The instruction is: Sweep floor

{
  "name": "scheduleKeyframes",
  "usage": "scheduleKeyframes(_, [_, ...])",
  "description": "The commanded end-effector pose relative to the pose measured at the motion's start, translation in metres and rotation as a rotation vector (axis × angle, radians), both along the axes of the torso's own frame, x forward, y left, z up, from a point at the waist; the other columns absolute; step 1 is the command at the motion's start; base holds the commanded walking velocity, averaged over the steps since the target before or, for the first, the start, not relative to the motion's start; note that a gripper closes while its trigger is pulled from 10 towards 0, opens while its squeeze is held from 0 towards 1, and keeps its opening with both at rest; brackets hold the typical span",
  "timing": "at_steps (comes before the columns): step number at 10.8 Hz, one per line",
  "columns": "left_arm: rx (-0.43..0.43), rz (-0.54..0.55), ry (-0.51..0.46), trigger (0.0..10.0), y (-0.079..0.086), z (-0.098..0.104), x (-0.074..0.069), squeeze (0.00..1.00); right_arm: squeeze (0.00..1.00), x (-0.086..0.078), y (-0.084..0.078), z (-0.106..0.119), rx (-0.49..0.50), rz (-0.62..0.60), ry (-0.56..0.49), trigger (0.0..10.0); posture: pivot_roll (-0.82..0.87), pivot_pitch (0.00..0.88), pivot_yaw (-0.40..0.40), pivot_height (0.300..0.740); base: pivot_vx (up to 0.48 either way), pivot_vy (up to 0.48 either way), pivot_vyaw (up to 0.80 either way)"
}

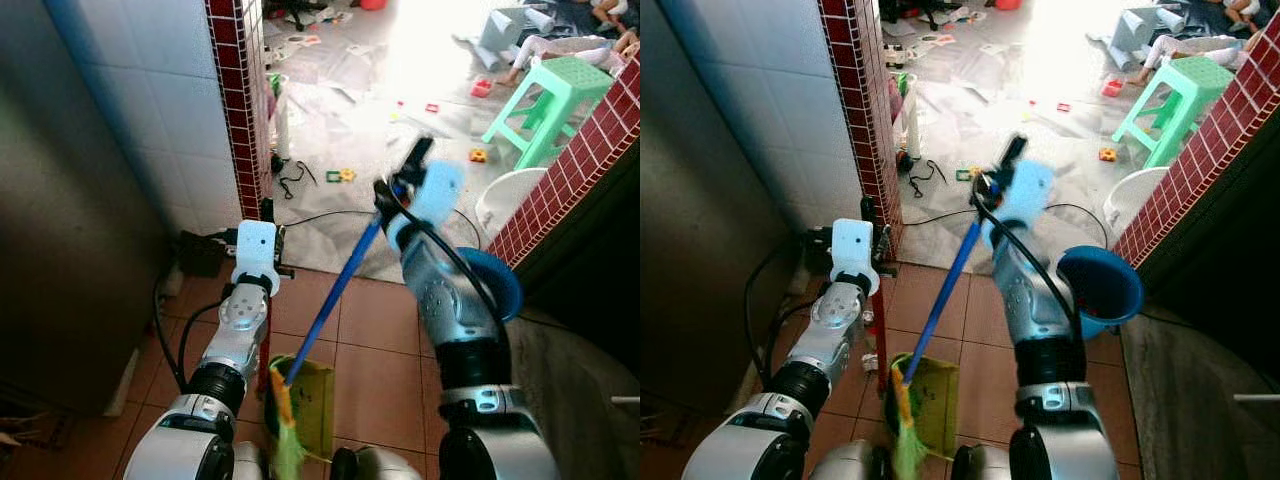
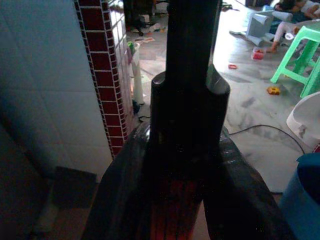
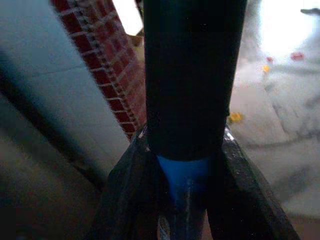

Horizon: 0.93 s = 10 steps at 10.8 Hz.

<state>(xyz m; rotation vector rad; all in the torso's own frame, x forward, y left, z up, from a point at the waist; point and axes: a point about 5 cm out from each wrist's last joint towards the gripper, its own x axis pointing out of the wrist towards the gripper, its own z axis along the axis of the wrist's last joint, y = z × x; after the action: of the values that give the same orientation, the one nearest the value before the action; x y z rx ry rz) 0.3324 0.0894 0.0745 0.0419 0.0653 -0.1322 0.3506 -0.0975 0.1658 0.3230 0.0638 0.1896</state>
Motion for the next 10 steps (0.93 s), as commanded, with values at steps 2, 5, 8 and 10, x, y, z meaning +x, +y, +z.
scheduleKeyframes(2, [-0.062, -0.021, 0.052, 10.0, -0.010, -0.007, -0.003, 0.00, 0.00, 0.000, 0.007, 0.042, -0.008, 0.049, -0.197, 10.0, -0.10, 0.038, -0.040, 0.740, 0.000, 0.000, 0.00])
scheduleKeyframes(5, [-0.069, -0.034, 0.052, 10.0, -0.012, -0.007, -0.002, 0.00, 0.00, 0.000, 0.000, 0.090, 0.017, -0.014, -0.411, 10.0, -0.10, 0.033, -0.039, 0.740, 0.000, 0.000, 0.00])
scheduleKeyframes(8, [-0.064, -0.036, 0.039, 10.0, -0.012, -0.006, -0.001, 0.00, 0.00, -0.002, -0.012, 0.095, -0.234, -0.076, -0.548, 10.0, -0.09, 0.026, -0.037, 0.740, 0.000, 0.000, 0.00])
scheduleKeyframes(10, [-0.074, -0.061, 0.006, 10.0, -0.012, 0.001, 0.001, 0.00, 0.00, -0.007, -0.019, 0.066, -0.334, -0.102, -0.520, 10.0, -0.09, 0.023, -0.026, 0.740, 0.000, 0.000, 0.00])
